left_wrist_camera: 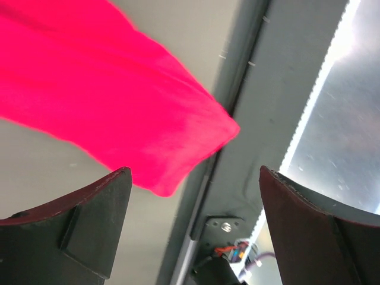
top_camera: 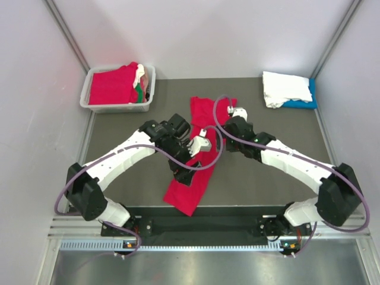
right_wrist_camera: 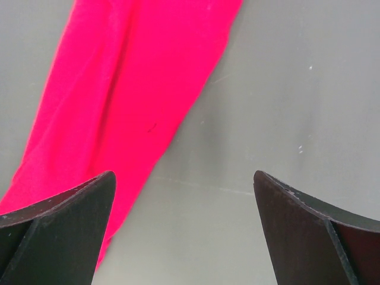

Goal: Fold and stack the t-shirts
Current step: Fold the tshirt

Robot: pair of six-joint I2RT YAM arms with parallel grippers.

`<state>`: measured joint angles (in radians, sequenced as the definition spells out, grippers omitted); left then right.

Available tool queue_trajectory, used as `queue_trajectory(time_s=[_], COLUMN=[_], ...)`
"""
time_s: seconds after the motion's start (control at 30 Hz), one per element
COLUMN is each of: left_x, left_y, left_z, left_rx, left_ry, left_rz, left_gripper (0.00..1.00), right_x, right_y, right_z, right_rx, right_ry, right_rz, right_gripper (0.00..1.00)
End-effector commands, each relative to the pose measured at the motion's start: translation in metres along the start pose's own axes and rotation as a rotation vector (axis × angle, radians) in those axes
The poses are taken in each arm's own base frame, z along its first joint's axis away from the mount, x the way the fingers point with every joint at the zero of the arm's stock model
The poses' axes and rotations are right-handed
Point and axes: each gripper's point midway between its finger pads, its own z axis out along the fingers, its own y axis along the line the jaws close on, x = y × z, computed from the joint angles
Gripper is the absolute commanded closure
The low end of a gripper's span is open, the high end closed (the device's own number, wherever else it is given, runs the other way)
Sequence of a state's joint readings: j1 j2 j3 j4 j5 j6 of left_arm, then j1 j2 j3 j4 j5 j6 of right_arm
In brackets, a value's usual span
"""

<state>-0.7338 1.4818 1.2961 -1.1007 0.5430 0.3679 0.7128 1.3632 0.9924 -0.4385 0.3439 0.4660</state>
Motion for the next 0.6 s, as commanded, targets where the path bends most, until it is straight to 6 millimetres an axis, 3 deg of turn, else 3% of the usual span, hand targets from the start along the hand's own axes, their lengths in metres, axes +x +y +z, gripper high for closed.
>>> queue_trajectory(time_s=[0.0,0.1,0.13,0.2,0.23,0.3,0.4,0.43,0.47,0.57], left_x=[-0.017,-0.027,-0.027,-0.028,-0.021,-0.015,0.012,0.018,0.025,0.040], left_y=[0.031,0.054,0.072,0.089,0.108,0.127,0.160,0.165,0.167,0.175], left_z=[-0.010,-0.024,-0.036,-0.050,-0.063,-0.073,-0.090,-0.090,-0.090,-0.094], left_rx=[-0.091,-0.111,-0.141,-0.164,-0.204,-0.250,-0.318,-0.312,-0.305,-0.299], left_ry=[-0.100,-0.192,-0.239,-0.297,-0.329,-0.370,-0.413,-0.415,-0.412,-0.421], left_rz=[-0.016,-0.073,-0.113,-0.162,-0.213,-0.233,-0.324,-0.348,-0.367,-0.416], left_gripper=[0.08,0.09,0.09,0.09,0.09,0.09,0.09,0.09,0.09,0.11], right_x=[-0.041,-0.054,-0.057,-0.065,-0.066,-0.072,-0.078,-0.064,-0.080,-0.083], right_y=[-0.001,-0.002,0.000,0.007,0.012,0.018,0.033,0.034,0.041,0.052], right_z=[0.020,0.041,0.046,0.059,0.062,0.074,0.091,0.104,0.106,0.128], right_rx=[-0.009,-0.003,-0.009,-0.012,-0.026,-0.032,-0.066,-0.060,-0.074,-0.090], right_ry=[-0.029,0.009,0.019,0.027,0.039,0.054,0.072,0.130,0.114,0.165], right_rz=[0.005,-0.017,-0.023,-0.044,-0.051,-0.057,-0.074,-0.090,-0.102,-0.139], right_gripper=[0.00,0.00,0.00,0.00,0.00,0.00,0.00,0.00,0.00,0.00])
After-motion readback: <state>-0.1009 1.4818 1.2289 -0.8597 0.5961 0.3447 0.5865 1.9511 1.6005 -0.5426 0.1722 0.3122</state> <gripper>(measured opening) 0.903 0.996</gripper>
